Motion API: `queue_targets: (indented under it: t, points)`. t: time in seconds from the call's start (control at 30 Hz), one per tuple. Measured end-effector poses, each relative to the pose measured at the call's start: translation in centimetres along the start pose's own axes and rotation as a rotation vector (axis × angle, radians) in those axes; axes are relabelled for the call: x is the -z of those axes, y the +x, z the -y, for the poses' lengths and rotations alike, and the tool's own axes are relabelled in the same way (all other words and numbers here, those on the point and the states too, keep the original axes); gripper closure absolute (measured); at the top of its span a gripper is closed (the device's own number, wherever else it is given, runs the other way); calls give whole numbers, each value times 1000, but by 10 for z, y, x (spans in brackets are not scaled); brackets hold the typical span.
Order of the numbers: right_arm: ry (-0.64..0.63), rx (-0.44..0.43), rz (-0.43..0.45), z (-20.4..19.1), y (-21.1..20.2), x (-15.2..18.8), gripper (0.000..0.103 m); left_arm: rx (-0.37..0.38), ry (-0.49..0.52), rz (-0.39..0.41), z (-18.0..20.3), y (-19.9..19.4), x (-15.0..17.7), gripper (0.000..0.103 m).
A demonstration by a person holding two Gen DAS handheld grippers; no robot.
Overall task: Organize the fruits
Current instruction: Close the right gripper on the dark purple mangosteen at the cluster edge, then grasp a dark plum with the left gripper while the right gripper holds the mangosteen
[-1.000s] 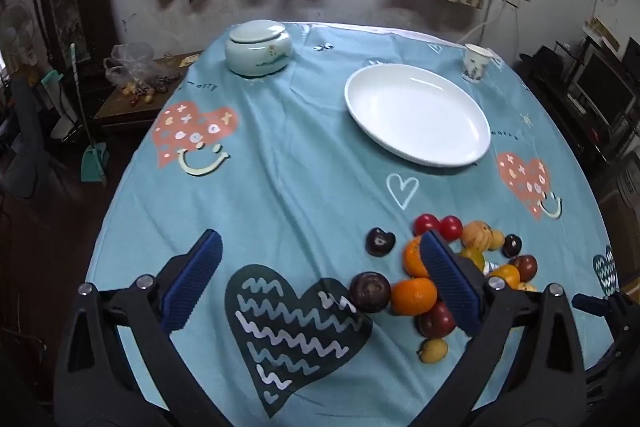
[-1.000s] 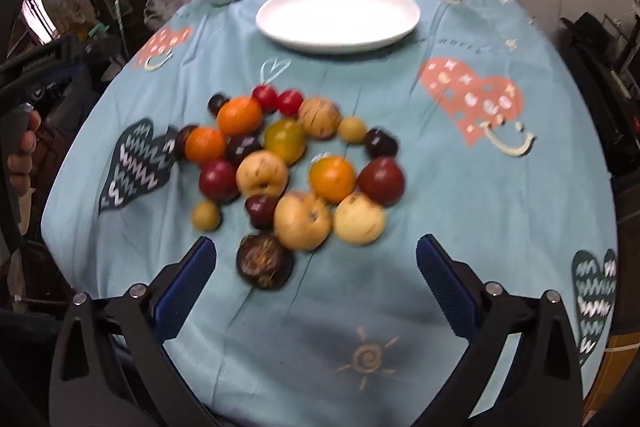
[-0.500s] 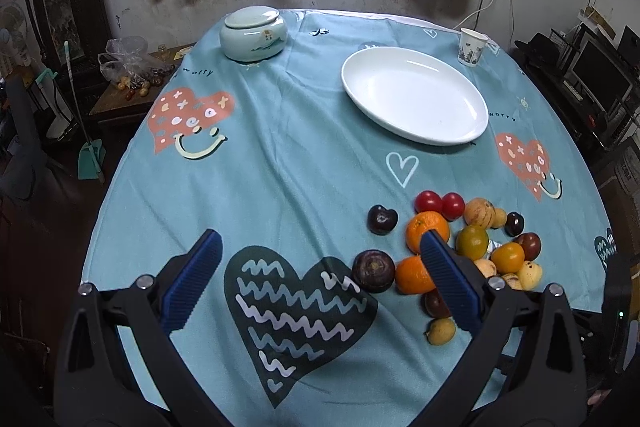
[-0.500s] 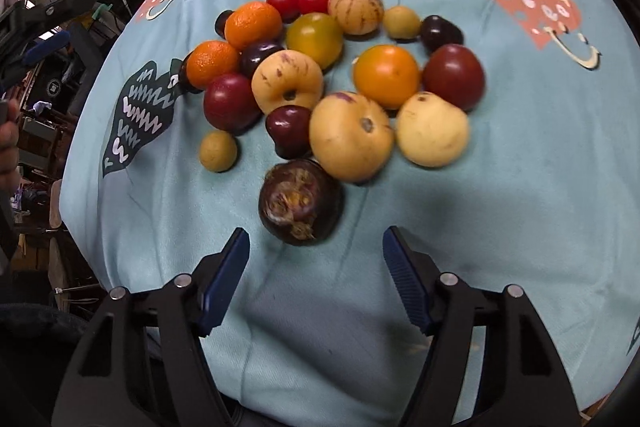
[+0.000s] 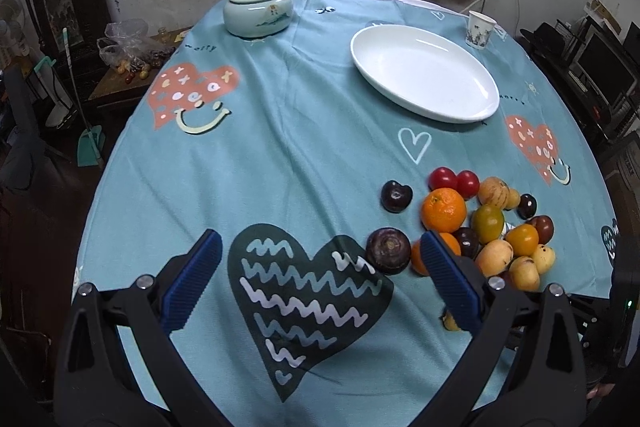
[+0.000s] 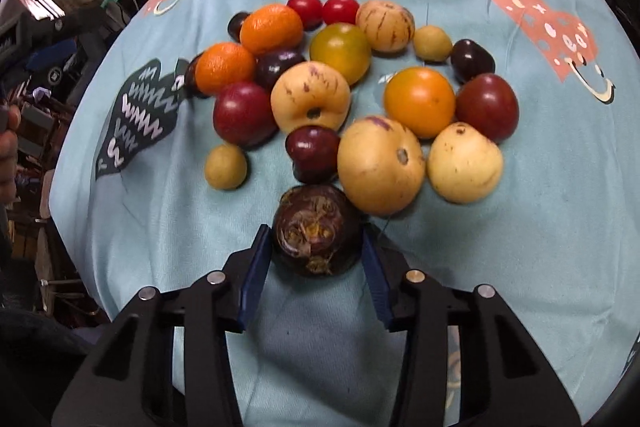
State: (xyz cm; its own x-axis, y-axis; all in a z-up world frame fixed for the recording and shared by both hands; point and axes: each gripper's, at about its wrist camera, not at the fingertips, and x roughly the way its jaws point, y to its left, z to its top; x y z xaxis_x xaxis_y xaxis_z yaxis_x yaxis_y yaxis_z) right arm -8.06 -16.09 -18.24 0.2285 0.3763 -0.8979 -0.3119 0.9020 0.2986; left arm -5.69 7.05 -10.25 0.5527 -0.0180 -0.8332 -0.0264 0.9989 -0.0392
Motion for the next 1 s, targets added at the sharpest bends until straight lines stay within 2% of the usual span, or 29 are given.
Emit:
queue_targets:
  t: [0.17,0.23,0.3,0.4,0.47,0.6,0.67,0.8,0.93,1.0]
  points:
    - [-13,-22,4,5,-7,4,59,4,27,-29,5,14,5,3]
    - [-16,-35,11,8,-16,5,59,25,77,-30,10,19,9,3]
    - [2,-41,11,16,-26,6,59,66,167,-33,20,26,17,2]
    - [26,-32,8,21,-32,6,59,77,233,-62,27,43,24,3]
    - [45,-40,11,23,-38,5,59,95,239,-82,30,50,24,4]
    - [59,-46,16,24,-43,-2,59,176,246,-63,44,48,15,4]
    - [61,-44,21,23,-45,-5,59,173,250,-80,47,56,11,4]
    - [59,-42,13,20,-47,-4,59,167,283,-140,35,70,16,14]
    - [72,-37,1,25,-47,-3,59,143,359,-143,25,77,20,15]
    - [72,-33,-6,24,-44,-5,59,163,393,-146,28,82,20,15]
